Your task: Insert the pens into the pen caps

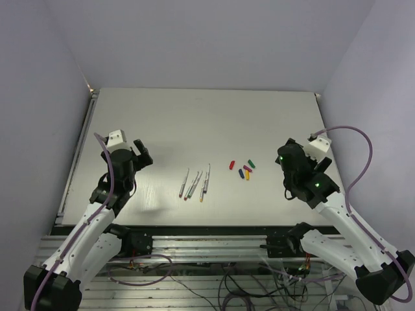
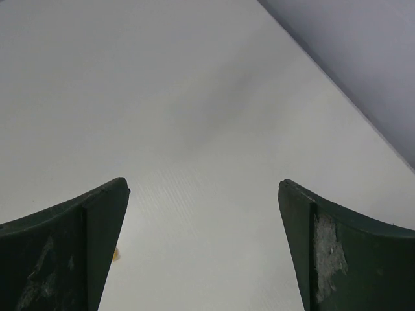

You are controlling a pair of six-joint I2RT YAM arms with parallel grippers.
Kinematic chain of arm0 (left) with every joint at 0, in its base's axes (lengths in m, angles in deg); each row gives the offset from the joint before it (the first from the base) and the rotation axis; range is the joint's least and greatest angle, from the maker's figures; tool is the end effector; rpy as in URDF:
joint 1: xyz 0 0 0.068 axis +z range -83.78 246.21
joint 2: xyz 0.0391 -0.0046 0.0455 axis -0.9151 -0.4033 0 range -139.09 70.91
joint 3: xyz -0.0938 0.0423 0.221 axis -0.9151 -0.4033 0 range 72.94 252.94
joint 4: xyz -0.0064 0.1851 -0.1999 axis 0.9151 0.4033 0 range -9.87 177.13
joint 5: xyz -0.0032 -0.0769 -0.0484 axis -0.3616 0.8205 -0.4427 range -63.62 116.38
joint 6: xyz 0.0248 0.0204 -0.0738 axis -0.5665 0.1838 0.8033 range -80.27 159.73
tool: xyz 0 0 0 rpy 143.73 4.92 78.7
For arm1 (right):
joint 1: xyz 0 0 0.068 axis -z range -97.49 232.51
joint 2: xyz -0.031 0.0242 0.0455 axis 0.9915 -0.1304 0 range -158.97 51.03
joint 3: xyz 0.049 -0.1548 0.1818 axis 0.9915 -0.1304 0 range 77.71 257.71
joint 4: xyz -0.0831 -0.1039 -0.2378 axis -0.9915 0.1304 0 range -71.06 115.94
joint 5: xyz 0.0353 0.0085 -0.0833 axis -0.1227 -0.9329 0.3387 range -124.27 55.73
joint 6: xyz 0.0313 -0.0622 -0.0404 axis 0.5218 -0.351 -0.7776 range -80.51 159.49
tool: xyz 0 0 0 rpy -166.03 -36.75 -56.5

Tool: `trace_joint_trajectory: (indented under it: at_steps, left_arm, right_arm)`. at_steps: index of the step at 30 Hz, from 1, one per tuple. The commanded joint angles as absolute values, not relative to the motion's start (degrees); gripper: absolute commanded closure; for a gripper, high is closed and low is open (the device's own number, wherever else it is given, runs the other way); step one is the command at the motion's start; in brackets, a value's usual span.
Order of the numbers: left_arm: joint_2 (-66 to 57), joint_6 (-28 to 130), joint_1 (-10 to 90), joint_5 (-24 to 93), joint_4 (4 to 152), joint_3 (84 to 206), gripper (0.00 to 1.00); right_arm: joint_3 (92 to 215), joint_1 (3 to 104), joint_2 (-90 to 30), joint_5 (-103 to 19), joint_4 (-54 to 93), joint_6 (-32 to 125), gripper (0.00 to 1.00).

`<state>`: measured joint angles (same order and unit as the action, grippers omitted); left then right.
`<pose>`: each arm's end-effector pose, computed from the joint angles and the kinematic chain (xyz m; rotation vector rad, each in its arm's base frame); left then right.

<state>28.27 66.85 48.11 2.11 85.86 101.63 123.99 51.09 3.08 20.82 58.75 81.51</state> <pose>0.2379 -0.0477 0.2220 -0.4278 1.8360 -0.1348 0.2063 0.0593 0.2642 0.6262 1.8683 -0.2851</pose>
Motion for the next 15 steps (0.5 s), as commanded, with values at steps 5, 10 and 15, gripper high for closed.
trace_joint_trajectory:
  at_steps: [5, 10, 15]
  left_arm:
    - [28.1, 67.3, 47.7, 1.5, 85.3, 103.1, 0.04]
    - [27.9, 67.7, 47.7, 1.6, 85.4, 103.1, 0.04]
    - [28.9, 66.2, 47.6, 4.6, 83.2, 102.8, 0.04]
  right_arm:
    - [125.5, 50.7, 3.1, 23.1, 59.6, 81.9, 0.00]
    - [126.4, 50.8, 2.7, 24.8, 61.6, 84.5, 0.00]
    - [127.0, 50.8, 3.8, 27.9, 69.2, 97.1, 0.00]
